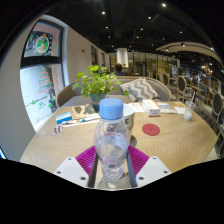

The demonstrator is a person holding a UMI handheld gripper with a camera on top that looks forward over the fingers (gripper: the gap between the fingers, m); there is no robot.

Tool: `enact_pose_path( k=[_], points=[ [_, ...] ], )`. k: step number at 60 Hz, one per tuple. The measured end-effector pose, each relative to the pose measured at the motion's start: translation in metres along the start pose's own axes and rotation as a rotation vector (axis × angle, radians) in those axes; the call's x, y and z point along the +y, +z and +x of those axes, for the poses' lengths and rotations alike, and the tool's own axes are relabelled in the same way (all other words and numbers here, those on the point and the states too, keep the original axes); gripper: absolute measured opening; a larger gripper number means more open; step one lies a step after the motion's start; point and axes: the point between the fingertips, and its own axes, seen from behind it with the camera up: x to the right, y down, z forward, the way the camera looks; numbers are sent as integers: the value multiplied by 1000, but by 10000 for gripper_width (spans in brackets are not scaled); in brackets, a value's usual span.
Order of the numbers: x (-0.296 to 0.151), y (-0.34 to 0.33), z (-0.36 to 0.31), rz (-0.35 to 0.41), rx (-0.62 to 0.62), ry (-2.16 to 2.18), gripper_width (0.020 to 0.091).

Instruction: Pour water

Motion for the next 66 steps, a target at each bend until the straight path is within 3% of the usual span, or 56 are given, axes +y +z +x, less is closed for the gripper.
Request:
enact_pose_path(
  k=[14,20,21,36,53,66],
  points=[
    [0,-1,-3,28,-1,-65,363],
    [1,-3,-8,27,-4,-93,361],
    [0,-3,-8,27,-4,-98,324],
    [-21,-14,-23,44,-26,-91,323],
    [-135,-32,-97,124,-278,346,323],
    [-196,-6,-122,49,-533,1032,321]
  ],
)
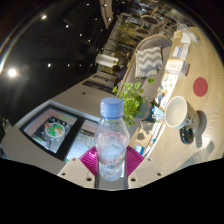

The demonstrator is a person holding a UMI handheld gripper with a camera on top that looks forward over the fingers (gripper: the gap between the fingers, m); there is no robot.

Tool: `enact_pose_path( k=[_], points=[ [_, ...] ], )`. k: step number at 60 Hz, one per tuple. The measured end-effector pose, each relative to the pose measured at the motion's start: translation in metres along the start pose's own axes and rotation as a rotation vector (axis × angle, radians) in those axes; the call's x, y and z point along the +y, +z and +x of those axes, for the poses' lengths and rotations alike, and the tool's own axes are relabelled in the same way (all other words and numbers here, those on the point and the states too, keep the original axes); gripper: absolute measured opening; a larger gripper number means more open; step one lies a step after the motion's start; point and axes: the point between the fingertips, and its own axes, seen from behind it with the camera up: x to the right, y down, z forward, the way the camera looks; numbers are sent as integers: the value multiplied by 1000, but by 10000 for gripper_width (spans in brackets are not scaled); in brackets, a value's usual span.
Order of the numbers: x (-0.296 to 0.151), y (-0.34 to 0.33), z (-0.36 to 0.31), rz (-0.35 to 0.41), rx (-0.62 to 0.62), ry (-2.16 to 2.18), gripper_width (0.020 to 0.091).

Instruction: Pour water

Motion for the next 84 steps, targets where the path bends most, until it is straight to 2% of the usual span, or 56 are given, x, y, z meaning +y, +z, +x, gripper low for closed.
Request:
enact_pose_path(
  k=[8,26,38,48,55,63,70,79,84],
  points=[
    [-18,27,15,-14,-83,390,320],
    [-19,48,57,-69,-93,785,320],
    [-20,53,58,-107,-73,761,320],
    [-38,42,33,-120,-37,401,320],
    [-79,28,-3,-73,-47,39,323],
    [-141,13,-46,41,-28,-355,324],
    [-196,-1,-56,131,27,-666,323],
    [-257,-14,-2,200,181,-972,325],
    [-281,-6,40,172,279,-1062,326]
  ],
)
